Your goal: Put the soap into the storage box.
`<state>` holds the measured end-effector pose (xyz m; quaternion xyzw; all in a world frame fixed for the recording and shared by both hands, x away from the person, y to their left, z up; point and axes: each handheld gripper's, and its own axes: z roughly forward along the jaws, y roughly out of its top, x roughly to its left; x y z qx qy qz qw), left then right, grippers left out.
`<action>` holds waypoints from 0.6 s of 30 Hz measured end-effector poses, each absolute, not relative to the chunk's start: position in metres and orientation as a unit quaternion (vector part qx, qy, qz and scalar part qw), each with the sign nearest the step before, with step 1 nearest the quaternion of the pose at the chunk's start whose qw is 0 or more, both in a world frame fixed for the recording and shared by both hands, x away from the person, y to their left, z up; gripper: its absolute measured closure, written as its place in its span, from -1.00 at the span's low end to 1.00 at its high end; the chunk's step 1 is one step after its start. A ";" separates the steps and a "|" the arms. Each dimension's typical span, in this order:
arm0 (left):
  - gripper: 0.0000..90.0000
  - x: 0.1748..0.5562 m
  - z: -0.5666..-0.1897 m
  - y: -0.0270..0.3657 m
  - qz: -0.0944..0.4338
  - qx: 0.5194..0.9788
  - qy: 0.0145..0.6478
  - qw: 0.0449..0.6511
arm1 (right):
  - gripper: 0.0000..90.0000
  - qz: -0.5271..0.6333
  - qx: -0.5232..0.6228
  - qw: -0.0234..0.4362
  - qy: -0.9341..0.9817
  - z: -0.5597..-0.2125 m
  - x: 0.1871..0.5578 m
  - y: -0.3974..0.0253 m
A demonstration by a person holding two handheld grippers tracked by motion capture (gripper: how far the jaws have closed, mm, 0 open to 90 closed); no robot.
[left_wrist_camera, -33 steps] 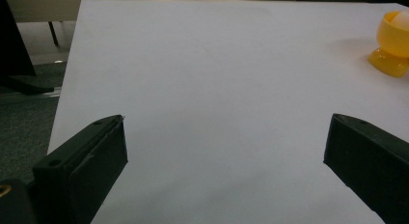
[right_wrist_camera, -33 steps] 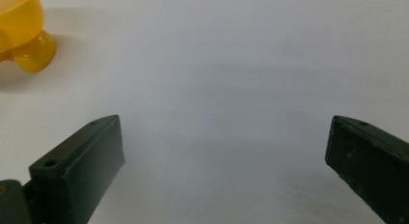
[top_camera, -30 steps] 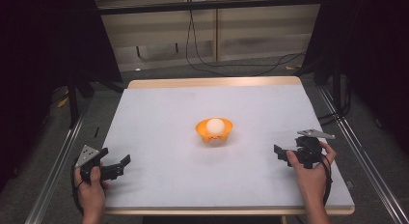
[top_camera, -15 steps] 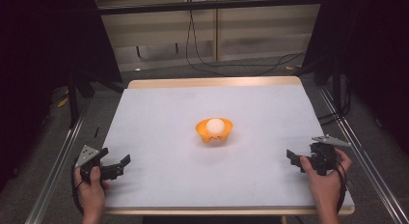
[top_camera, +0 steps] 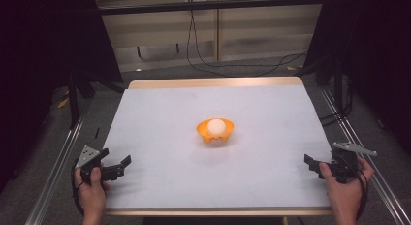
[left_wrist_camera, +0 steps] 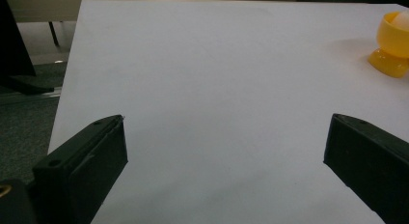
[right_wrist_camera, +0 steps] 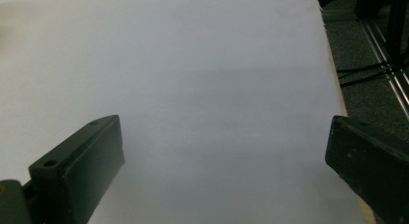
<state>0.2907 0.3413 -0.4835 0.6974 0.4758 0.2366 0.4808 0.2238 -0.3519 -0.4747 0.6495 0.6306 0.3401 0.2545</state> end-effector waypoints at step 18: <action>-0.97 0.291 -0.483 0.342 0.239 0.699 0.473 0.480 | -1.00 0.366 0.630 0.268 0.630 -0.484 0.203 -0.368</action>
